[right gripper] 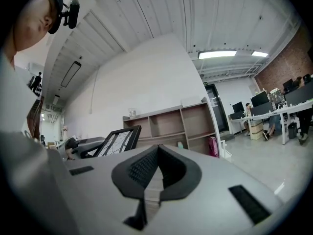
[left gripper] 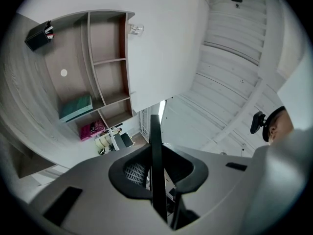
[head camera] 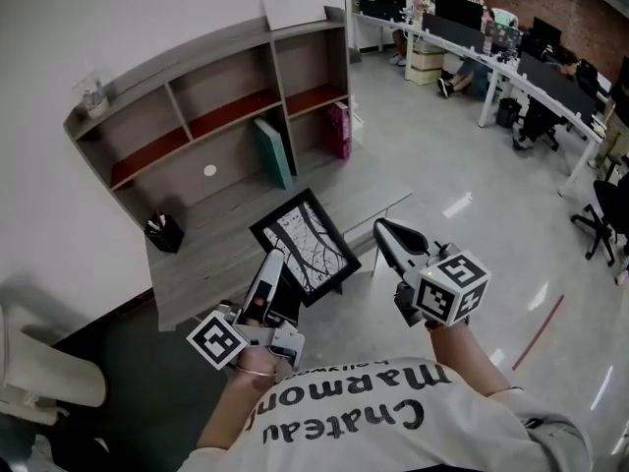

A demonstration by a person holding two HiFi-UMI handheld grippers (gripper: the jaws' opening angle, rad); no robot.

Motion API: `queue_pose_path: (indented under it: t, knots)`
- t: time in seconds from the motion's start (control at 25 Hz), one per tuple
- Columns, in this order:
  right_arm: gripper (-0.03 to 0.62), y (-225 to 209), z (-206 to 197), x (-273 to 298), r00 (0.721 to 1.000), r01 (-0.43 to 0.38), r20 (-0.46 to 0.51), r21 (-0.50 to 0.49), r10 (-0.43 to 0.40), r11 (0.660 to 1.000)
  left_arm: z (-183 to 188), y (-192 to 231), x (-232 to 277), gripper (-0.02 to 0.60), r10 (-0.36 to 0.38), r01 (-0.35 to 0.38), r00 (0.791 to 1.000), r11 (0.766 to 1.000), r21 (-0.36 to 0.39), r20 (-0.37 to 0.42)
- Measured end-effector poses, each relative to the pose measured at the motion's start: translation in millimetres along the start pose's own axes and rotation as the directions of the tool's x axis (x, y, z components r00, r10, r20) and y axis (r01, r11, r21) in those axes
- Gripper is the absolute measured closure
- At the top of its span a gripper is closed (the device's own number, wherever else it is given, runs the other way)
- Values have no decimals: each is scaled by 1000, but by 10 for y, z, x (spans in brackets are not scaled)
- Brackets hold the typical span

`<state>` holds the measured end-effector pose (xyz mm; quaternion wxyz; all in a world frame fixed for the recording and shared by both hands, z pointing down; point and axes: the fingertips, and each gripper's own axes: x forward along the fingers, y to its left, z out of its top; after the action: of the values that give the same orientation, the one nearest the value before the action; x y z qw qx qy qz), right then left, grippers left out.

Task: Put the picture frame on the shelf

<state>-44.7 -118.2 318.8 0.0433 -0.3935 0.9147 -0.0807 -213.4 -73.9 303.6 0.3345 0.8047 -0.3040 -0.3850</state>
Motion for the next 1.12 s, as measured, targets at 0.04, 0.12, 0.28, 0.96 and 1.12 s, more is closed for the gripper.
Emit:
queue_pose_path:
  t: [0.04,0.12,0.28,0.96,1.12]
  knots:
    - [586,0,-33,46,1000,2,-2,1,-2,1000,23,32,12,500,-9,9,1000,1000,0,-3]
    - [586,3,-145,133,1000,8,-23,3,-8,1000,35,131,14,500,-14,14,1000,1000,-12,-13]
    - [586,-35,-327,283,996,27,-84,13,-26,1000,20,386,-5,500,21,-23,999,998,-63,-35]
    - [586,-551,-321,1122,993,-45,-107,34,49,998,398,991,496,500,48,-47,999,997,-69,22]
    - [586,-836,-160,1412,991,-75,-115,10,76,997,521,1074,875,500,41,-39,999,998,-49,35]
